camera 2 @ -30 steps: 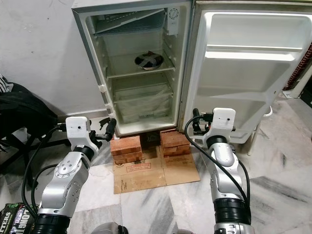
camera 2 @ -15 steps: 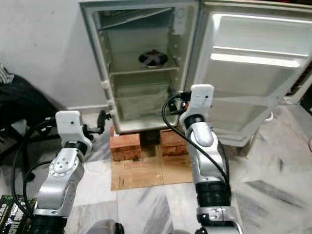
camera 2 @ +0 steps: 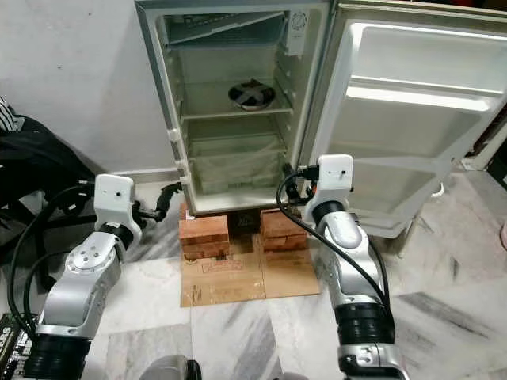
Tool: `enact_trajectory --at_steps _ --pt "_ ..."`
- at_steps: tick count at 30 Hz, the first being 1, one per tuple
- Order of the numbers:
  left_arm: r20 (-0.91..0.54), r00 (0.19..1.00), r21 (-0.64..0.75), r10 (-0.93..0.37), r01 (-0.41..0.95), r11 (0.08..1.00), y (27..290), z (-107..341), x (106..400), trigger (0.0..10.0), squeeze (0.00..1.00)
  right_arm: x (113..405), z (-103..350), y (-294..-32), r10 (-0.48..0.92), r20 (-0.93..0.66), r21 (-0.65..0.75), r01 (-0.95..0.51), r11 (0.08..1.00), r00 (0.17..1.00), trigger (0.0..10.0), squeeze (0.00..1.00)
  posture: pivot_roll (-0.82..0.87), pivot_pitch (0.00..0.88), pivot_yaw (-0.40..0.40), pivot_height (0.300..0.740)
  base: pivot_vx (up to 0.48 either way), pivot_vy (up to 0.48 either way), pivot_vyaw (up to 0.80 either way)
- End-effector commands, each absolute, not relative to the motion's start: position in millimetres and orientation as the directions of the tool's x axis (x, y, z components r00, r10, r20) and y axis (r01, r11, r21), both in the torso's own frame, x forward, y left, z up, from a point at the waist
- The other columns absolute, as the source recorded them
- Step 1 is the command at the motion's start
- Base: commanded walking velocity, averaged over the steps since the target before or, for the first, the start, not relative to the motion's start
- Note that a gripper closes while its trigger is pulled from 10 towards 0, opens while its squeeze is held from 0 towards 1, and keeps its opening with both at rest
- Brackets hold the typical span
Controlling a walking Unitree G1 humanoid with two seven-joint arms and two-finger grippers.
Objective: Restocking fridge
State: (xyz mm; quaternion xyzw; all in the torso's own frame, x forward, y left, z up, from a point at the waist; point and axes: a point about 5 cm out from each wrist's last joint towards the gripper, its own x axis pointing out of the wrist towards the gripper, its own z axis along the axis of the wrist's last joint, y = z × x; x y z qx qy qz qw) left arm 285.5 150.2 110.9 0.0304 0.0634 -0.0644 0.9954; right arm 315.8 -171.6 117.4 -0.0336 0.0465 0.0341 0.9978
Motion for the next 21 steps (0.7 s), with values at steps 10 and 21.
enact_trajectory --at_steps 10,21 --pt "-0.141 0.990 -0.036 -0.021 0.016 0.999 137 101 272 10.0 0.00 317 119 -167 0.055 -0.081 -0.105 -0.063 0.992 0.995 10.0 0.00 -0.01 0.022 -0.008 0.740 0.000 -0.389 0.00" --pt "-0.121 0.992 -0.051 0.021 -0.027 0.998 144 108 281 10.0 0.00 316 122 -152 0.135 -0.044 -0.136 -0.140 0.981 0.990 10.0 0.00 -0.01 0.015 -0.002 0.740 0.000 -0.450 0.13"
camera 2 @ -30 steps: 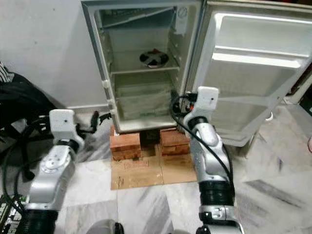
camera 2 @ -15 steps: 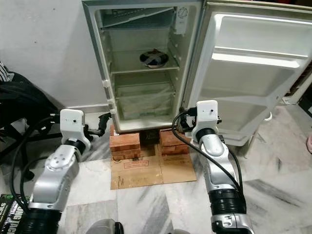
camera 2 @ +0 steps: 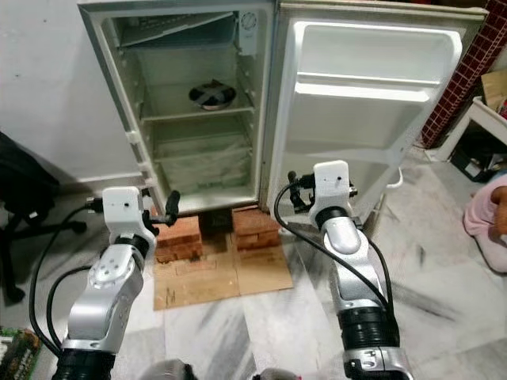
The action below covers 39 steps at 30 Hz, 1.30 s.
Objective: Restocking fridge
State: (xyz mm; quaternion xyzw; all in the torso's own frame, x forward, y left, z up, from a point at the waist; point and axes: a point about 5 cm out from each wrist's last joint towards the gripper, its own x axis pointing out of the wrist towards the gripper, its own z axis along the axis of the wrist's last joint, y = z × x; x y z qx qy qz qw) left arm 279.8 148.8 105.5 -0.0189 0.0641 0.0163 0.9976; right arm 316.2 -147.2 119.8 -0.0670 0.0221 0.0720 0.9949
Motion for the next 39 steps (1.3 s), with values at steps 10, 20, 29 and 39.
enact_trajectory --at_steps 10,20,29,39 --pt "-0.123 0.992 -0.068 0.038 -0.047 0.997 146 108 286 10.0 0.00 317 126 -146 0.177 -0.019 -0.167 -0.178 0.970 0.984 10.0 0.00 -0.01 0.017 -0.004 0.740 0.140 -0.391 0.80" --pt "-0.129 0.990 -0.074 0.049 -0.059 0.995 146 107 286 10.0 0.00 320 126 -142 0.191 -0.011 -0.190 -0.190 0.963 0.982 10.0 0.00 -0.01 0.024 -0.008 0.740 0.439 0.000 0.80" --pt "-0.155 0.988 -0.071 0.019 -0.030 0.997 139 102 287 10.0 0.00 321 118 -150 0.142 -0.047 -0.186 -0.148 0.971 0.989 10.0 0.00 -0.01 0.013 -0.011 0.740 0.168 -0.338 0.32" --pt "-0.100 0.994 -0.069 -0.039 0.032 0.997 131 109 286 10.0 0.00 321 107 -159 0.070 -0.094 -0.129 -0.082 0.988 0.993 10.0 0.00 -0.01 0.019 -0.009 0.740 0.000 0.000 -0.31"
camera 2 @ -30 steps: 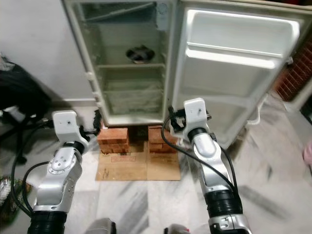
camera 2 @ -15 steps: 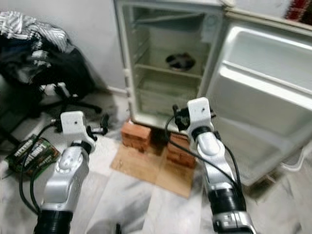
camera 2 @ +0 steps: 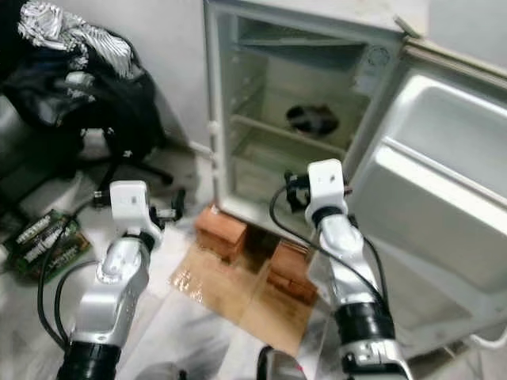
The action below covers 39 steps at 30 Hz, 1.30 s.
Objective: Restocking fridge
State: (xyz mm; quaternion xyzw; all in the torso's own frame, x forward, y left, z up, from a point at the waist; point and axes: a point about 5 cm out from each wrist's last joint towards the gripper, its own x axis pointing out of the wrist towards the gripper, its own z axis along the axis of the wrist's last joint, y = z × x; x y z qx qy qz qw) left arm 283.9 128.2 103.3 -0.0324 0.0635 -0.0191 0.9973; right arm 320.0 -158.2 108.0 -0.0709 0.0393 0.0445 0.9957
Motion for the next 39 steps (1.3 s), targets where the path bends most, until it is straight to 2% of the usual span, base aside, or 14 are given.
enact_trajectory --at_steps 1,13,19,28,39 --pt "-0.103 0.994 -0.064 -0.037 0.031 0.997 131 109 286 10.0 0.00 321 107 -159 0.071 -0.094 -0.125 -0.082 0.989 0.993 10.0 0.00 -0.01 0.022 -0.008 0.740 0.000 -0.300 -0.78" --pt "-0.102 0.994 -0.081 -0.043 0.035 0.996 132 108 285 10.0 0.00 323 105 -158 0.071 -0.096 -0.116 -0.082 0.990 0.993 10.0 0.00 0.00 0.010 -0.006 0.740 0.000 -0.470 -0.75" --pt "-0.099 0.994 -0.078 -0.042 0.034 0.996 131 109 286 10.0 0.00 322 103 -160 0.067 -0.096 -0.120 -0.078 0.990 0.993 10.0 0.00 0.00 0.009 -0.005 0.740 0.000 -0.480 -0.18" --pt "-0.114 0.993 -0.100 -0.021 0.009 0.995 132 106 285 10.0 0.00 318 97 -160 0.122 -0.121 -0.094 -0.134 0.986 0.985 10.0 0.00 -0.01 0.007 -0.005 0.740 0.000 0.000 0.00" --pt "-0.135 0.991 -0.085 -0.015 0.003 0.996 134 103 284 10.0 0.00 325 95 -176 0.048 -0.152 -0.136 -0.069 0.988 0.987 10.0 0.00 0.00 0.001 -0.006 0.740 0.000 0.000 0.00"
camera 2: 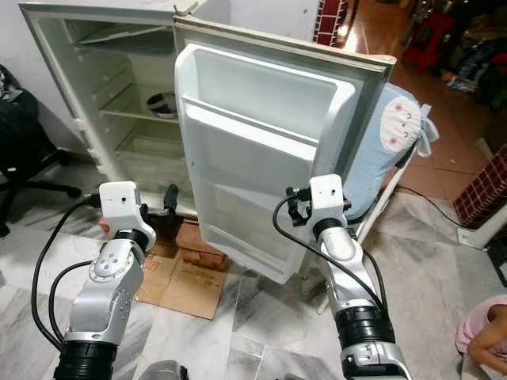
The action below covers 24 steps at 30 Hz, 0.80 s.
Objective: Restocking fridge
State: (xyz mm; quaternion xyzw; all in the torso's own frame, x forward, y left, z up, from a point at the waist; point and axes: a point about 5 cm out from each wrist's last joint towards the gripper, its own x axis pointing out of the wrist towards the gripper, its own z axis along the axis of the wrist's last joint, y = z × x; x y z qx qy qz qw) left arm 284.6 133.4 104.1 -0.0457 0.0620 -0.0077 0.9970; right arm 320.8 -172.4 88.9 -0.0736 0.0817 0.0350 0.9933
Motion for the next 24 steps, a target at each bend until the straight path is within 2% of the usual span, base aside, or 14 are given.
enact_trajectory --at_steps 1,3,4,6,7,9,11,16,18,22,24 --pt "-0.139 0.990 -0.083 -0.012 0.000 0.997 136 102 283 10.0 0.00 326 95 -178 0.060 -0.158 -0.124 -0.080 0.989 0.986 10.0 0.00 0.00 0.002 -0.007 0.740 0.000 0.000 0.00" --pt "-0.141 0.990 -0.082 -0.010 -0.002 0.997 137 102 282 10.0 0.00 327 94 -179 0.078 -0.171 -0.105 -0.097 0.990 0.982 10.0 0.00 0.00 0.002 -0.007 0.740 0.000 0.000 0.00" --pt "-0.142 0.990 -0.081 -0.008 -0.004 0.997 137 102 282 10.0 0.00 327 88 -179 0.139 -0.229 -0.100 -0.165 0.981 0.964 10.0 0.00 0.01 0.003 -0.008 0.740 0.000 0.000 0.00" --pt "-0.143 0.990 -0.081 -0.008 -0.004 0.997 137 102 282 10.0 0.00 328 86 -179 0.190 -0.246 -0.074 -0.214 0.974 0.950 10.0 0.00 0.01 0.003 -0.008 0.740 0.000 0.000 0.00" --pt "-0.143 0.990 -0.081 -0.008 -0.004 0.997 137 102 282 10.0 0.00 328 87 -179 0.198 -0.244 -0.067 -0.220 0.973 0.949 10.0 0.00 0.01 0.004 -0.007 0.740 0.000 0.000 0.00" --pt "-0.148 0.989 -0.080 -0.009 -0.003 0.997 137 101 282 10.0 0.00 328 80 -183 0.196 -0.307 -0.150 -0.251 0.956 0.931 10.0 0.00 0.01 0.004 -0.006 0.740 0.000 0.000 0.00" --pt "-0.151 0.989 -0.078 -0.012 0.001 0.997 136 101 282 10.0 0.00 332 78 -190 0.143 -0.318 -0.166 -0.203 0.965 0.937 10.0 0.00 0.01 0.006 -0.004 0.740 0.000 0.000 0.00" --pt "-0.154 0.988 -0.076 -0.017 0.006 0.997 135 101 282 10.0 0.00 343 87 -190 0.084 -0.271 -0.157 -0.130 0.979 0.959 10.0 0.00 0.00 0.008 0.002 0.740 0.000 0.000 0.00" --pt "-0.159 0.987 -0.072 -0.026 0.015 0.997 133 100 283 10.0 0.00 354 98 -182 0.079 -0.224 -0.123 -0.109 0.986 0.971 10.0 0.00 0.01 0.007 0.004 0.740 0.000 0.000 0.00" --pt "-0.176 0.984 -0.061 -0.012 0.002 0.998 135 100 282 10.0 0.00 367 116 -164 0.121 -0.146 -0.061 -0.131 0.990 0.982 10.0 0.00 0.02 0.006 0.002 0.740 0.000 0.000 0.00" --pt "-0.195 0.978 -0.069 0.071 -0.086 0.994 148 98 277 10.0 0.00 368 123 -152 0.212 -0.102 -0.009 -0.214 0.977 0.972 10.0 0.00 0.03 0.007 -0.002 0.740 0.000 0.000 0.00"
